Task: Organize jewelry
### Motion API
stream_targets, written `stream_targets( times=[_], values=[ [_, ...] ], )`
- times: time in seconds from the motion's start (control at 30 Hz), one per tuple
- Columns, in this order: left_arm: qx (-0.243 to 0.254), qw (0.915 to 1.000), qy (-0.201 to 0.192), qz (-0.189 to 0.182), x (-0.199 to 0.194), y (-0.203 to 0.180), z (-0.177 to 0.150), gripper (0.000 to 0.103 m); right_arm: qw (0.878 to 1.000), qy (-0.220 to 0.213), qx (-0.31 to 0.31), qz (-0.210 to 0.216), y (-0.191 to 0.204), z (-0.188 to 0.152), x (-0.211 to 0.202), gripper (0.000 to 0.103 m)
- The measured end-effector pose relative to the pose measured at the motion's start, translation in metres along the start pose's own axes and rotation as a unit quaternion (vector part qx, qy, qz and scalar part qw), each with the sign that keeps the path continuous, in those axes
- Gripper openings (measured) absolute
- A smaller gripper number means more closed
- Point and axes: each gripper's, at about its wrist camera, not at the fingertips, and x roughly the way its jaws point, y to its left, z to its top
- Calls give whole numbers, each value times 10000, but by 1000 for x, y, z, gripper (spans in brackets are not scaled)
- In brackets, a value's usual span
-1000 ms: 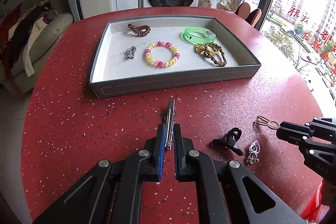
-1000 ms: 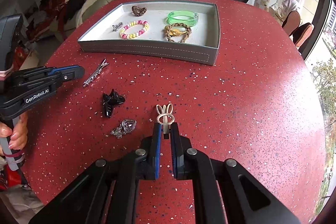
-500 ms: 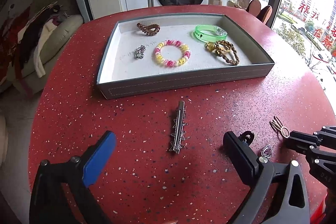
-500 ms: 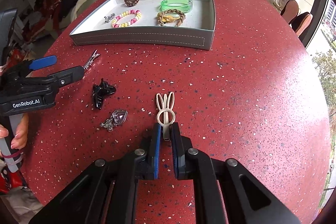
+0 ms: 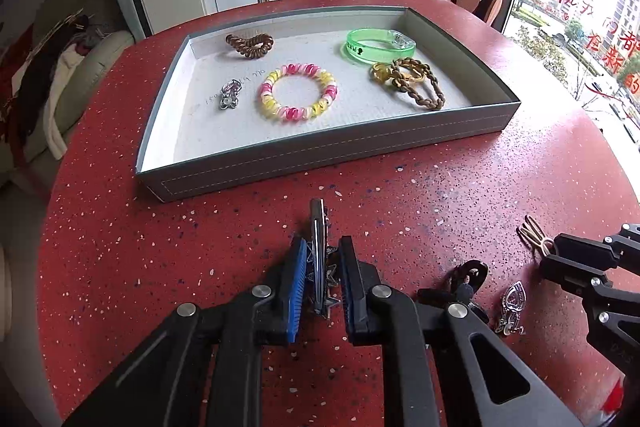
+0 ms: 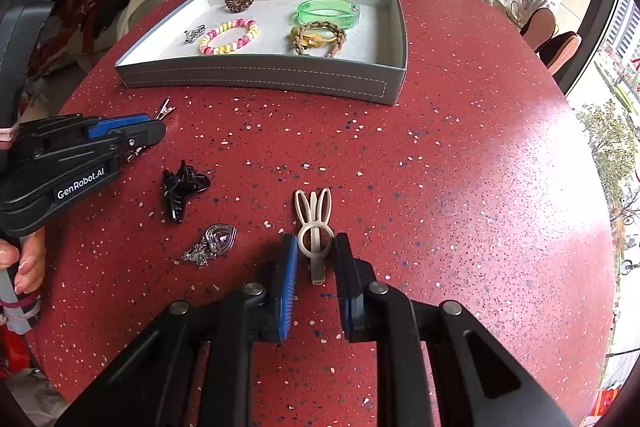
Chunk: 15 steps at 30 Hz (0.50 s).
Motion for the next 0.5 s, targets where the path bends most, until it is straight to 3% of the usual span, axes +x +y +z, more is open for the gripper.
stream_targets(
  times=[0.23, 0.5],
  values=[
    [-244, 9990, -123, -365, -14, 13, -5, 35, 9985, -228, 368, 321, -10, 1, -15, 20],
    [-359, 9972, -425, -490, -39, 25, 5, 35, 9945, -509, 648, 647, -16, 19, -35, 20]
  ],
)
